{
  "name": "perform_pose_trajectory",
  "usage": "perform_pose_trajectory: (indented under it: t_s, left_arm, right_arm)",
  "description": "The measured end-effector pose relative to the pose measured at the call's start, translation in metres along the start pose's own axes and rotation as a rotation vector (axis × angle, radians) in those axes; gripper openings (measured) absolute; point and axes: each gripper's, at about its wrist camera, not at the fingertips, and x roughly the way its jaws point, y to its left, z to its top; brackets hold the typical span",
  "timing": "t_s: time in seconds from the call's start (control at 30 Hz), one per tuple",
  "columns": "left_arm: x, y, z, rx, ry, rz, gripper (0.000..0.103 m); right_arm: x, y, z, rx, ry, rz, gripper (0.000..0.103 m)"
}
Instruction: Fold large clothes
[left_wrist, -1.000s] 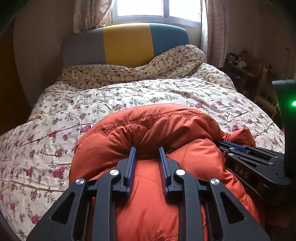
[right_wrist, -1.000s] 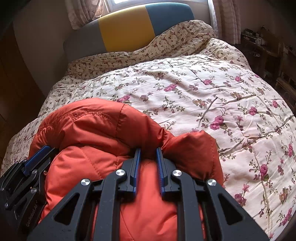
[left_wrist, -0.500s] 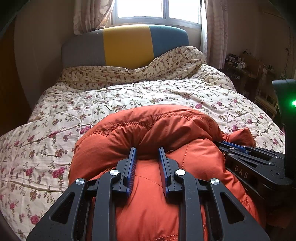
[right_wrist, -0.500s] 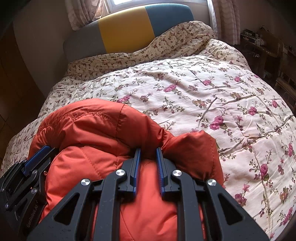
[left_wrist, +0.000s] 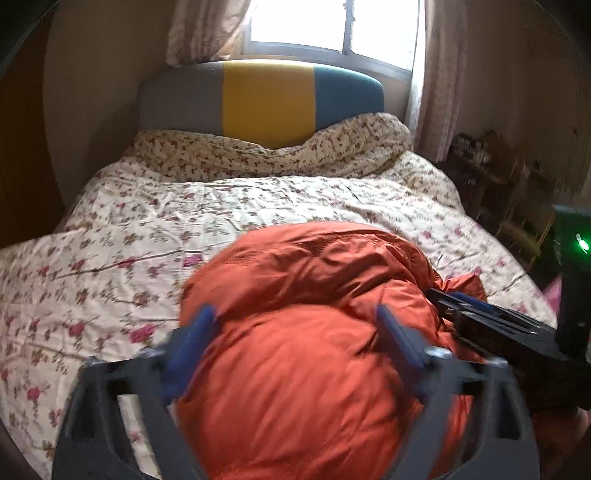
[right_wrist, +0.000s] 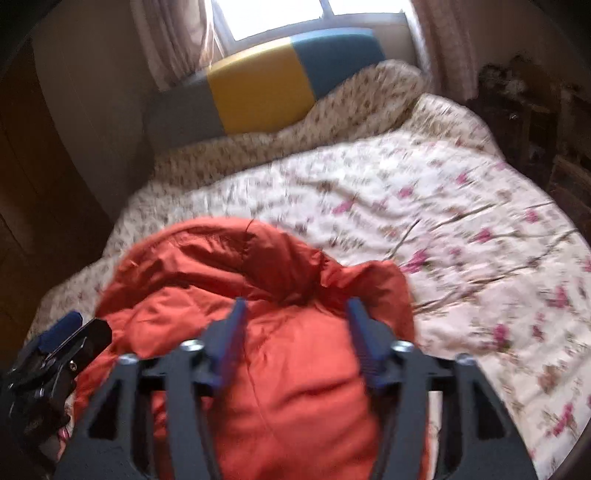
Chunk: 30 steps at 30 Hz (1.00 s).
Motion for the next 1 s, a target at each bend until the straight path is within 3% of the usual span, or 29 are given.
perform_pose_trajectory:
  t_s: [0.1, 0.2, 0.3, 0.4, 0.5, 0.6, 0.7, 0.73, 0.77, 0.87, 1.0]
  left_arm:
    - [-0.020, 0.015, -0.004, 0.006, 0.006, -0.010, 0.090]
    - [-0.026, 0.030, -0.016, 0.008, 0.066, -0.011, 0.090]
    - [-0.030, 0.052, -0.028, -0.111, 0.117, -0.122, 0.091]
    - [-0.018, 0.063, -0.039, -0.202, 0.212, -0.238, 0.093]
    - [-0.010, 0.069, -0.047, -0.265, 0.254, -0.319, 0.094]
    - [-0.001, 0.073, -0.051, -0.297, 0.288, -0.374, 0.095]
    - [0.002, 0.066, -0.050, -0.256, 0.294, -0.381, 0.095]
    - [0.001, 0.063, -0.049, -0.245, 0.292, -0.380, 0.094]
    - [0.000, 0.060, -0.049, -0.232, 0.284, -0.373, 0.090]
    - [-0.010, 0.054, -0.046, -0.213, 0.259, -0.361, 0.076]
    - [-0.031, 0.054, -0.039, -0.160, 0.204, -0.344, 0.065]
  right_arm:
    - [-0.028, 0.000, -0.005, 0.002, -0.020, -0.007, 0.075]
    - [-0.043, -0.010, -0.017, 0.032, 0.045, -0.018, 0.088]
    - [-0.041, -0.027, -0.033, 0.066, 0.137, -0.026, 0.096]
    - [-0.029, -0.050, -0.043, 0.156, 0.214, 0.050, 0.101]
    - [-0.006, -0.071, -0.047, 0.296, 0.317, 0.206, 0.101]
    - [0.013, -0.076, -0.043, 0.302, 0.368, 0.301, 0.101]
    - [0.018, -0.073, -0.038, 0.301, 0.382, 0.350, 0.085]
    - [0.017, -0.072, -0.037, 0.316, 0.382, 0.376, 0.071]
    - [0.016, -0.071, -0.036, 0.323, 0.378, 0.388, 0.065]
    - [0.005, -0.061, -0.031, 0.281, 0.344, 0.375, 0.053]
    - [-0.015, -0.044, -0.024, 0.239, 0.265, 0.399, 0.047]
